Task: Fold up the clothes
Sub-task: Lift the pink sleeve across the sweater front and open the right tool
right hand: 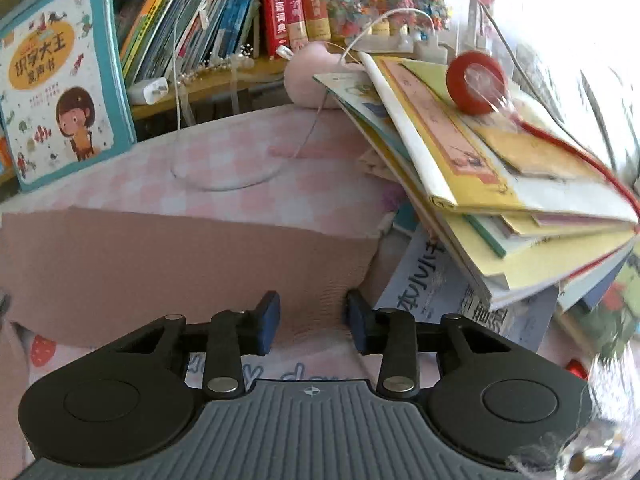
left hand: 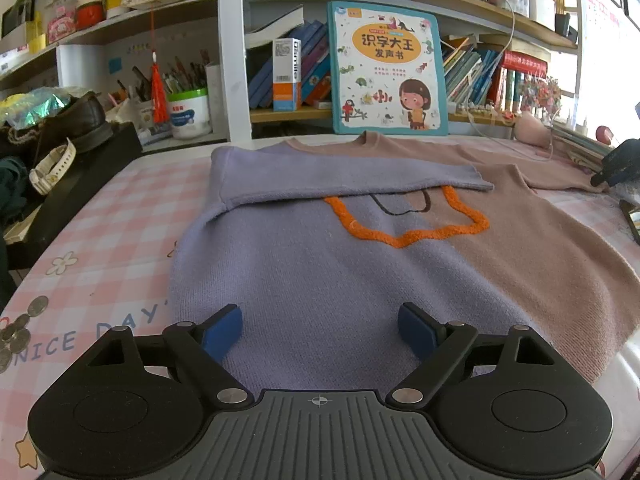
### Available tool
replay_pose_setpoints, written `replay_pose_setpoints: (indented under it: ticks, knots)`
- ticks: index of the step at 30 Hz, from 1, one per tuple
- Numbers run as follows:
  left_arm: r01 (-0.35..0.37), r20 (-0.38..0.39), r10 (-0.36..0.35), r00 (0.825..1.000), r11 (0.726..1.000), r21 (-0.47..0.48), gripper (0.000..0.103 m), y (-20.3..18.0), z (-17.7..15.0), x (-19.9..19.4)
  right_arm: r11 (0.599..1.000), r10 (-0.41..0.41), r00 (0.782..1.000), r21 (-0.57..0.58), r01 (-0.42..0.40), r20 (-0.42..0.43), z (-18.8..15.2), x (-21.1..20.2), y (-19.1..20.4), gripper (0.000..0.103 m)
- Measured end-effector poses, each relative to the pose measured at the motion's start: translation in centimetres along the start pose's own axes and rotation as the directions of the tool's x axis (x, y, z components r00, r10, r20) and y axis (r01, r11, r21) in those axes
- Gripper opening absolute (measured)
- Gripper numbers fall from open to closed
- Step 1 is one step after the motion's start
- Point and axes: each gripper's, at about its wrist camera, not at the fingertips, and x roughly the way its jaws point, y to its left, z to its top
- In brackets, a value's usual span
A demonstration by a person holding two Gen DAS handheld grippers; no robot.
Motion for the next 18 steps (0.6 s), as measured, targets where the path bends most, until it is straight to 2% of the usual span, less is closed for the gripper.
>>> replay_pose_setpoints:
  ticks: [1, 3, 6, 10, 14, 18]
  knots:
    - [0.000, 0.000, 0.000, 1.000, 1.000, -0.001, 0.088, 0.0, 0.0, 0.0, 1.000, 0.000, 1.000, 0.002, 0.000, 0.000, 0.0, 0.0, -0.1, 0.013]
    - [0.000, 0.000, 0.000, 1.000, 1.000, -0.002, 0.088, 0.0, 0.0, 0.0, 1.000, 0.015, 1.000, 0.012, -0.015, 0.011, 0.0, -0.2, -0.3, 0.010]
    - [-0.001, 0.001, 0.001, 1.000, 1.000, -0.002, 0.088, -0.1, 0.0, -0.1, 0.999, 0.046, 0.998, 0.008, -0.046, 0.048, 0.5, -1.4, 0.1, 0.008]
    - [-0.002, 0.001, 0.002, 1.000, 1.000, 0.000, 0.088, 0.0, 0.0, 0.0, 0.991, 0.136, 0.985, -0.008, -0.136, 0.107, 1.9, -4.3, 1.7, 0.008]
    - [-0.003, 0.002, 0.003, 1.000, 1.000, 0.002, 0.088, 0.1, 0.0, 0.0, 0.968, 0.244, 0.952, -0.112, -0.226, 0.184, 3.7, -8.2, 6.1, 0.008]
    - [-0.014, 0.008, 0.014, 1.000, 1.000, 0.013, 0.089, -0.2, 0.0, -0.1, 0.917, 0.379, 0.897, -0.228, -0.329, 0.230, 5.5, -11.4, 12.0, 0.008]
